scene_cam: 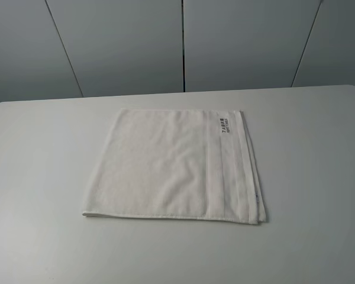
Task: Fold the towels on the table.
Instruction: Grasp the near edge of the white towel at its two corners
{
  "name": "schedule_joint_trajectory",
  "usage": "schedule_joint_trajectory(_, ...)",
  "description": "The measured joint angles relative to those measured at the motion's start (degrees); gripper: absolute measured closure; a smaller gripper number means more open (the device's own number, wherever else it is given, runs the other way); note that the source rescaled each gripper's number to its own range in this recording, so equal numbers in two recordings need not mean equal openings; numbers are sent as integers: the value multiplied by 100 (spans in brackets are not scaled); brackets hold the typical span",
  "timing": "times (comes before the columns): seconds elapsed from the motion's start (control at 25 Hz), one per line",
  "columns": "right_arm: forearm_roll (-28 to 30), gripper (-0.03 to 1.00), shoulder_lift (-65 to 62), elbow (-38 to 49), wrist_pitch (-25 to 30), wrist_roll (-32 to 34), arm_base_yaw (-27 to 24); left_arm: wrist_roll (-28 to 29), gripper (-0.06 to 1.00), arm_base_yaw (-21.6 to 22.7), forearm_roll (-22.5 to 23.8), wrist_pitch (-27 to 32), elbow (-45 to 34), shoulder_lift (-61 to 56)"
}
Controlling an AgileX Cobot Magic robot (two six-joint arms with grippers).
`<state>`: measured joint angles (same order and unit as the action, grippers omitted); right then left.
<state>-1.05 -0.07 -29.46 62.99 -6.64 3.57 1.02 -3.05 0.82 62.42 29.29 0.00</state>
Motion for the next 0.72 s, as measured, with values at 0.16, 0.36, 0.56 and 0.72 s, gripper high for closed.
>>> schedule_joint_trajectory(0.16, 0, -3, 0, 0, 0, 0, 0, -3, -6, 0, 0, 0, 0, 0)
schedule_joint_trajectory(0.36, 0, -3, 0, 0, 0, 0, 0, -3, -6, 0, 0, 0, 0, 0)
schedule_joint_trajectory(0.56, 0, -3, 0, 0, 0, 0, 0, -13, -6, 0, 0, 0, 0, 0)
schedule_joint_trajectory(0.72, 0, -3, 0, 0, 0, 0, 0, -13, -6, 0, 0, 0, 0, 0)
